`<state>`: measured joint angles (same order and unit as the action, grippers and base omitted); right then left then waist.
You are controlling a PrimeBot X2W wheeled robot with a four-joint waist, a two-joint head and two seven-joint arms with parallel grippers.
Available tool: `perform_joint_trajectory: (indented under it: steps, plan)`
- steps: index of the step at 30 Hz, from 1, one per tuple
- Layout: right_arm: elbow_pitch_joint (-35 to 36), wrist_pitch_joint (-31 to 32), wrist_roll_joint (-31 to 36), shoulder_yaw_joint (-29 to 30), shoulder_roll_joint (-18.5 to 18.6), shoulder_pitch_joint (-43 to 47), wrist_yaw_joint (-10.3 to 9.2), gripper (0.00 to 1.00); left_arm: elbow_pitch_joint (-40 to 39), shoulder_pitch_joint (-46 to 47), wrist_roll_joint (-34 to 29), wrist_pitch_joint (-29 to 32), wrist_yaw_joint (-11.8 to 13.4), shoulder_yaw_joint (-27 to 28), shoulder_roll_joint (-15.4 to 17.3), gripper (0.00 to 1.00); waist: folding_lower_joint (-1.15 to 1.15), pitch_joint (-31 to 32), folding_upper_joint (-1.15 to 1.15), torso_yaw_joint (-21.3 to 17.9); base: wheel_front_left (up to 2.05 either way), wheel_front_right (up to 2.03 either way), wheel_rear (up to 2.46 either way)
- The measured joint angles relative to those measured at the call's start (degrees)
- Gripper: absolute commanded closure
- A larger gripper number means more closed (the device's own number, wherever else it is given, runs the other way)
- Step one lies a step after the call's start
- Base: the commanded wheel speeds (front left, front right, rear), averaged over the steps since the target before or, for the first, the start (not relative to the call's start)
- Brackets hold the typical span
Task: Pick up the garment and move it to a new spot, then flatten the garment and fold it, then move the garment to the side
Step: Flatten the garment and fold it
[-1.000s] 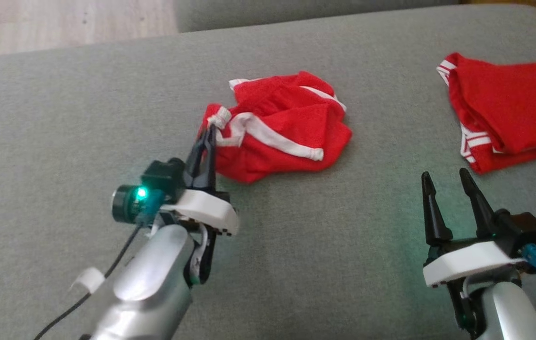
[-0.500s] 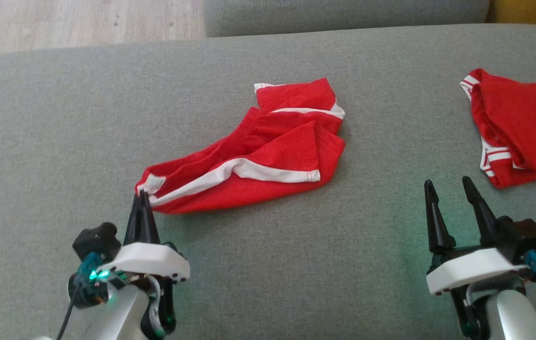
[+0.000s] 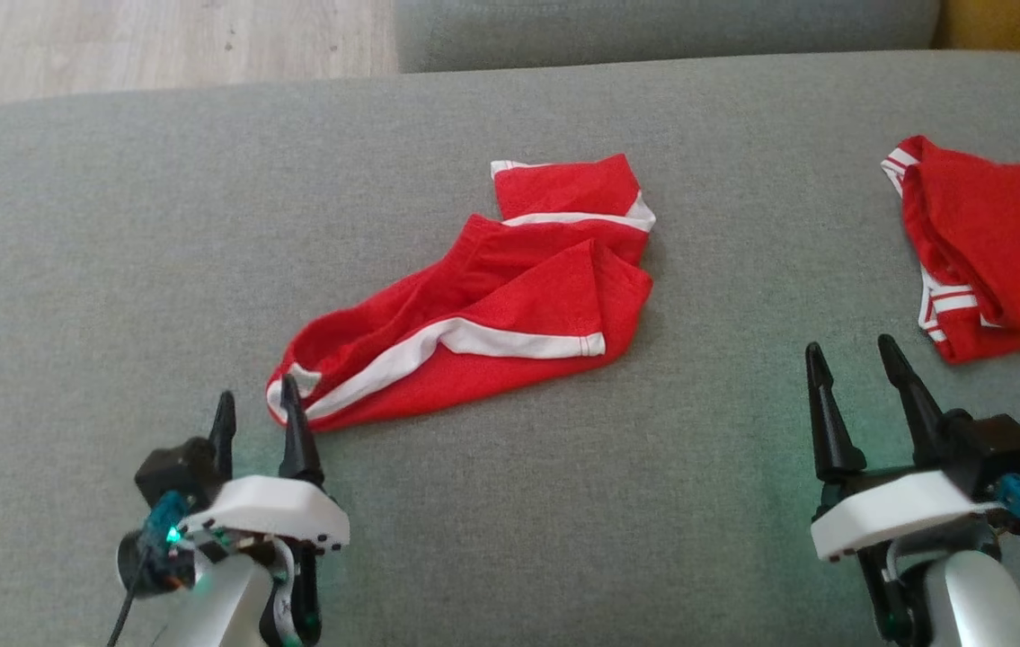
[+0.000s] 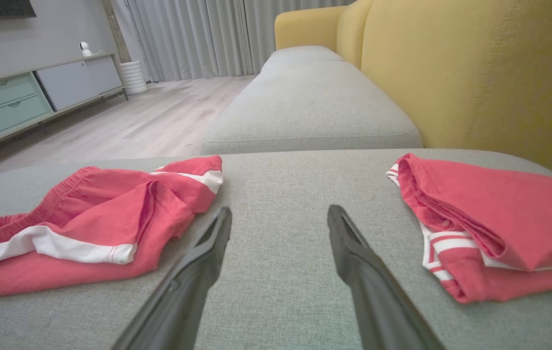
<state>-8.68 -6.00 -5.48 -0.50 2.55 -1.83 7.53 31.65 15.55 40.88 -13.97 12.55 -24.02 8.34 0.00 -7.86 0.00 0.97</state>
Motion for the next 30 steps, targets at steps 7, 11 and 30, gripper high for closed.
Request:
perform_joint_trajectory:
  steps: [7, 11, 30]
  plan:
    - [-0.34, -0.02, -0.09, 0.38, 0.00, 0.20, 0.00, 0.00, -8.38, -1.98, -7.34, -0.41, -2.55, 0.02, 1.72, 0.00, 0.00, 2.74, 0.00, 1.26, 0.00, 0.00, 0.00]
    - [-0.58, -0.04, -0.09, 0.54, 0.00, 1.10, 0.00, 0.00, -11.45, -6.73, -8.93, -0.42, -3.04, -0.34, 2.16, 0.00, 0.00, 4.38, 0.00, 1.91, 0.00, 0.00, 0.00]
    - [-3.05, -1.30, -1.14, -1.11, -0.01, 5.98, 0.00, 0.00, -16.84, -16.25, -9.67, -0.45, -1.38, -1.75, 3.13, 0.00, 0.00, 8.30, 0.00, 3.80, 0.00, 0.00, 0.00]
